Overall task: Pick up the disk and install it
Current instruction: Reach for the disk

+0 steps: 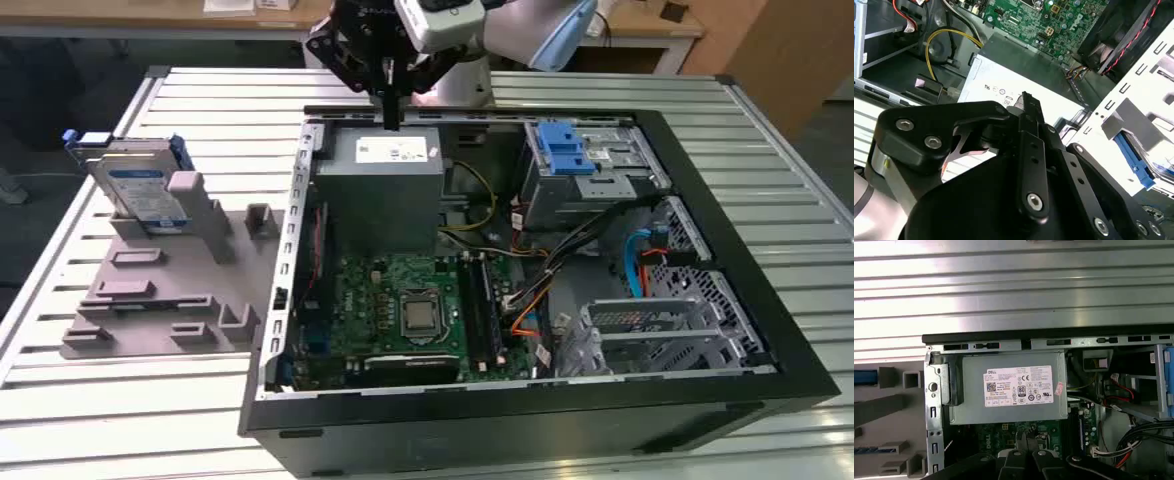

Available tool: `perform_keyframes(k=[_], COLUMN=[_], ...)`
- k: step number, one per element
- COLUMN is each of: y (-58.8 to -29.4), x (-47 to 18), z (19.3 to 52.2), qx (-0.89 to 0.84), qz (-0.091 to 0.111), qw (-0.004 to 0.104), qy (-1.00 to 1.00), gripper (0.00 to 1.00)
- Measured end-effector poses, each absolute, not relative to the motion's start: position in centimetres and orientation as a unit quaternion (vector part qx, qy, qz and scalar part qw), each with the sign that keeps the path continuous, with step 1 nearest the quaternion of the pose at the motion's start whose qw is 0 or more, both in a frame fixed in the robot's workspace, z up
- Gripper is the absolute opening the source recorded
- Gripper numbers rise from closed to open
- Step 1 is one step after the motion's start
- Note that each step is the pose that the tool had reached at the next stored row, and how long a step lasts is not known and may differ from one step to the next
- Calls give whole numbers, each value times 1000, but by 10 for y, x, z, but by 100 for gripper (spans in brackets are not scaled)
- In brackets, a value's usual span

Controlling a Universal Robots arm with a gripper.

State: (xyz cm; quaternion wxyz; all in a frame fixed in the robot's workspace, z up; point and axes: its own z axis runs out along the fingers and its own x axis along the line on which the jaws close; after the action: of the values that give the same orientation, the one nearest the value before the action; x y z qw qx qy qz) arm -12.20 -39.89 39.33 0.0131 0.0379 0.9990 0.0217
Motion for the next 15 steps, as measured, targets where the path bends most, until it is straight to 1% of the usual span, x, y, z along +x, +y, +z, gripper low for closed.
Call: perform_keyframes(k=[15], y=[-399], x=[-127], z=[393], qx=[38], qz=[22], qw=[13], qy=[999], gripper=[11])
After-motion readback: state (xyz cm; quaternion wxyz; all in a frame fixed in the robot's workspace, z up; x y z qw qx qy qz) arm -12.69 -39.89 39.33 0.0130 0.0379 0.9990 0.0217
